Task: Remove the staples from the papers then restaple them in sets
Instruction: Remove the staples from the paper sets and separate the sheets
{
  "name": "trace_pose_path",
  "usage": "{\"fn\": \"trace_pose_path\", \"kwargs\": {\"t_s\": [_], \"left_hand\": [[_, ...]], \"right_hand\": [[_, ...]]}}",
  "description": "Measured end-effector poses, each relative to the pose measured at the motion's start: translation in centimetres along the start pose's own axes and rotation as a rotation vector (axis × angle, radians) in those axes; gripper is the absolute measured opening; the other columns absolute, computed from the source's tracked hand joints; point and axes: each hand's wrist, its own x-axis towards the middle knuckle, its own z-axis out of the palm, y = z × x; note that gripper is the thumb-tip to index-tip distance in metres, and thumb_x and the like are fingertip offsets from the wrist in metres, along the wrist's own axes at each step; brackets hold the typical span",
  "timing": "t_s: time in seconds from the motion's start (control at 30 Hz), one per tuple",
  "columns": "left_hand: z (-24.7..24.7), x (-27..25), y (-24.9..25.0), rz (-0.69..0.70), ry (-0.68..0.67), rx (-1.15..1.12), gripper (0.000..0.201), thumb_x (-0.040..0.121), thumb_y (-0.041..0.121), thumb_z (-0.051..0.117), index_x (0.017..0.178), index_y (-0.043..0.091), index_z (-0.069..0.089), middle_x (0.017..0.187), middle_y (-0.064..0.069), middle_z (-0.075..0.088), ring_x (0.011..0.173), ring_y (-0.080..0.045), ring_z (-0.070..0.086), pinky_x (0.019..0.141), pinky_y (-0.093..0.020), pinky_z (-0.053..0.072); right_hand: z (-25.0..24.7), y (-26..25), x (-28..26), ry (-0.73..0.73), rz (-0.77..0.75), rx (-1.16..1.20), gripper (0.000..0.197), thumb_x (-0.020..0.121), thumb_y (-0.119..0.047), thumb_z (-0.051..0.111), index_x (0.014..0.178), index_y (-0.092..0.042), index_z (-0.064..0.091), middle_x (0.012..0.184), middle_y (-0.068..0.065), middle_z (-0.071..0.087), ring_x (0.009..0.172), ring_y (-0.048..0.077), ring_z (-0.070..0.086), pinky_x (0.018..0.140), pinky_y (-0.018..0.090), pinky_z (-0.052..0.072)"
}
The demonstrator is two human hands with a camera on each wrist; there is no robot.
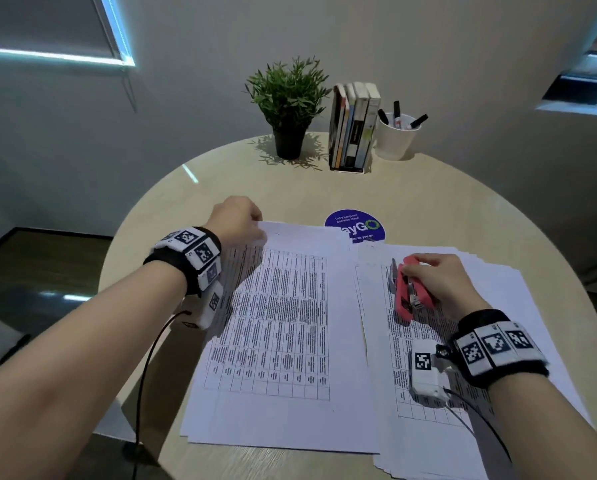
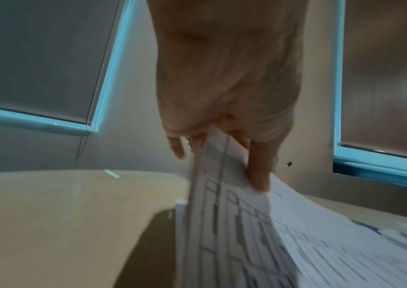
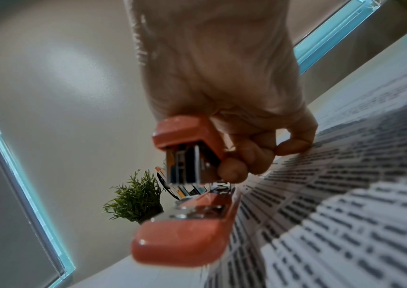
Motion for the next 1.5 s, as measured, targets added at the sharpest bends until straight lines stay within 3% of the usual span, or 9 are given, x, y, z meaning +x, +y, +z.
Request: {"fn": "trace_pose_path", "kwargs": {"t_s": [0.2,0.33,0.5,0.63,0.73,0.83,0.93,1.2,1.5], "left_hand": [[-1.8,-1.8,-0.3,0.026,-0.254,-0.088,0.019,0.075,0.009,0.075,0.07,0.012,0.057,0.07,-0.002,0.059,0.063,-0.018,0.056,0.049,-0.024,0.044],[-1.4,-3.3,-0.5,0.024,-0.419,0.103,0.03,0.078,0.013,0.072,0.104,0.016,0.059,0.1,0.001,0.063,0.088,-0.019,0.062,0.066,-0.026,0.053],[0.6,-4.7,-1.0,0.029,-0.321,-0.003,0.039,0.078,0.011,0.072,0.11,0.02,0.051,0.106,-0.003,0.063,0.092,-0.02,0.064,0.067,-0.029,0.053],[1.1,-6.6,-0.4,0.111,-0.255,0.36,0.074,0.073,0.042,0.078,0.133,0.016,0.045,0.129,-0.005,0.047,0.116,-0.026,0.047,0.095,-0.041,0.043],[1.6,-8.3,-0.4,0.122,-0.457,0.391,0.08,0.074,0.055,0.073,0.135,0.012,0.043,0.14,-0.008,0.038,0.122,-0.029,0.046,0.097,-0.043,0.045],[2.3,-9.8,-0.5,0.129,-0.533,0.386,0.1,0.082,0.053,0.066,0.151,0.003,0.014,0.159,-0.013,0.008,0.145,-0.029,0.019,0.112,-0.046,0.033],[2.5,-10.5,-0.7,0.136,-0.52,0.349,0.104,0.085,0.05,0.063,0.152,0.002,0.0,0.161,-0.013,-0.01,0.149,-0.027,0.0,0.118,-0.043,0.022],[3.0,-10.3,-1.1,0.119,-0.572,0.345,0.111,0.084,0.053,0.062,0.151,0.005,-0.013,0.159,-0.009,-0.02,0.149,-0.025,-0.01,0.119,-0.047,0.018],[2.7,-10.6,-0.9,0.105,-0.599,0.405,0.116,0.082,0.059,0.061,0.151,0.006,-0.015,0.159,-0.007,-0.022,0.149,-0.025,-0.011,0.118,-0.048,0.021]], "right_hand": [[0.1,-0.2,-0.2,0.004,-0.01,-0.003,0.006,0.082,-0.004,0.069,0.084,-0.006,0.075,0.067,0.013,0.065,0.06,0.025,0.055,0.062,0.032,0.044],[0.1,-0.6,-0.8,0.012,-0.016,-0.019,0.008,0.083,-0.001,0.067,0.083,-0.006,0.073,0.065,0.011,0.062,0.05,0.021,0.053,0.055,0.026,0.044],[0.4,-1.4,-1.3,0.01,-0.001,-0.078,0.014,0.083,-0.002,0.067,0.071,-0.009,0.071,0.054,0.008,0.058,0.05,0.023,0.05,0.059,0.028,0.045],[2.5,-3.6,-3.0,-0.112,-0.082,-0.109,0.011,0.083,0.001,0.063,0.082,0.01,0.068,0.068,0.02,0.056,0.052,0.021,0.05,0.046,0.018,0.042],[6.2,-5.7,-4.5,-0.217,-0.187,-0.248,0.013,0.081,-0.004,0.067,0.092,-0.004,0.073,0.07,0.017,0.064,0.057,0.023,0.056,0.052,0.028,0.045],[10.7,-7.3,-5.7,-0.333,-0.3,-0.444,0.02,0.084,-0.01,0.066,0.101,-0.02,0.072,0.078,0.002,0.07,0.06,0.021,0.062,0.059,0.025,0.052],[14.2,-8.4,-6.4,-0.312,-0.451,-0.729,0.022,0.08,-0.019,0.064,0.098,-0.013,0.075,0.094,0.002,0.074,0.087,0.025,0.066,0.082,0.035,0.054],[17.5,-8.5,-6.2,-0.241,-0.51,-0.882,0.016,0.078,-0.023,0.059,0.065,-0.015,0.056,0.065,-0.003,0.054,0.074,0.029,0.053,0.071,0.034,0.043],[19.4,-8.5,-6.7,-0.133,-0.666,-0.994,0.011,0.09,-0.027,0.055,0.082,-0.019,0.055,0.094,0.007,0.068,0.092,0.032,0.063,0.087,0.04,0.038]]}}
